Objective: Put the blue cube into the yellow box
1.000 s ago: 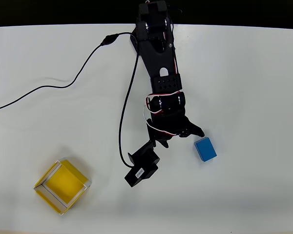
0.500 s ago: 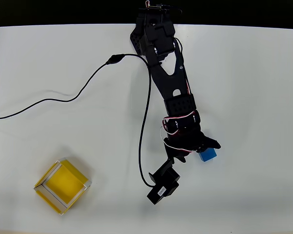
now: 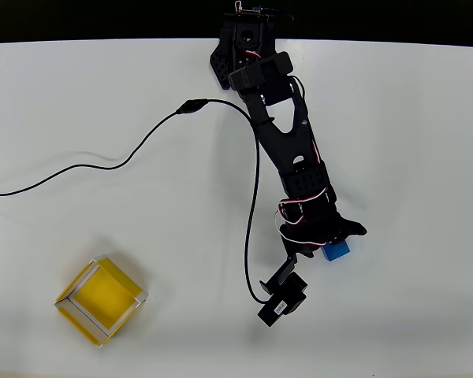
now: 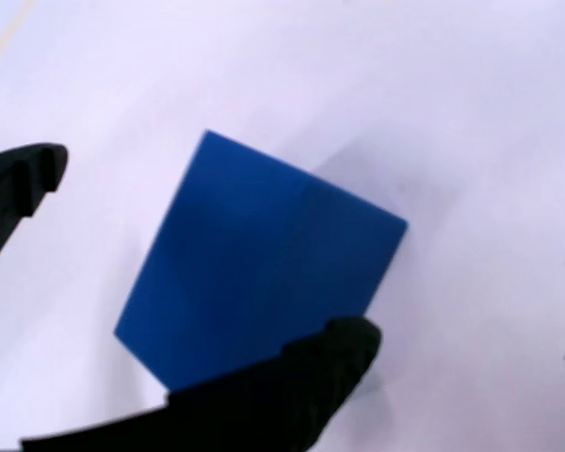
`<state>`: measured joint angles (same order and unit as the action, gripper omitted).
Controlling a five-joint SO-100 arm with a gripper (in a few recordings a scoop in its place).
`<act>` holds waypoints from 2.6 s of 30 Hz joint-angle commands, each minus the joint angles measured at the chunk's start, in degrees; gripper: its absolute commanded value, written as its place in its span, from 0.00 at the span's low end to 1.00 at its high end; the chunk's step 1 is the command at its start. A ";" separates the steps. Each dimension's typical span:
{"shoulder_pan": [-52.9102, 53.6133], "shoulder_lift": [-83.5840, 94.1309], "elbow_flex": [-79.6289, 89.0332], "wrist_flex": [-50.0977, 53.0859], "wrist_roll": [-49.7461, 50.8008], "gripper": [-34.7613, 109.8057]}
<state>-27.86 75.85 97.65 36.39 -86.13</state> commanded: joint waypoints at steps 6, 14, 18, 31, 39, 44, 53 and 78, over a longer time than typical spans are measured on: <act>-2.81 1.14 -6.24 -2.11 0.53 0.61; -3.60 -0.79 -6.15 -2.11 1.05 0.57; -3.78 -1.41 -6.15 -2.64 1.14 0.53; -3.60 -1.49 -4.48 -4.83 -0.26 0.40; -3.25 -0.09 -3.25 -6.59 -1.41 0.38; -1.49 3.34 -2.37 -8.26 -4.75 0.37; 6.42 13.36 -0.70 -14.77 -14.24 0.37; 43.77 15.91 -11.95 -27.77 -17.23 0.37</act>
<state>9.93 89.56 95.45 9.67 -104.85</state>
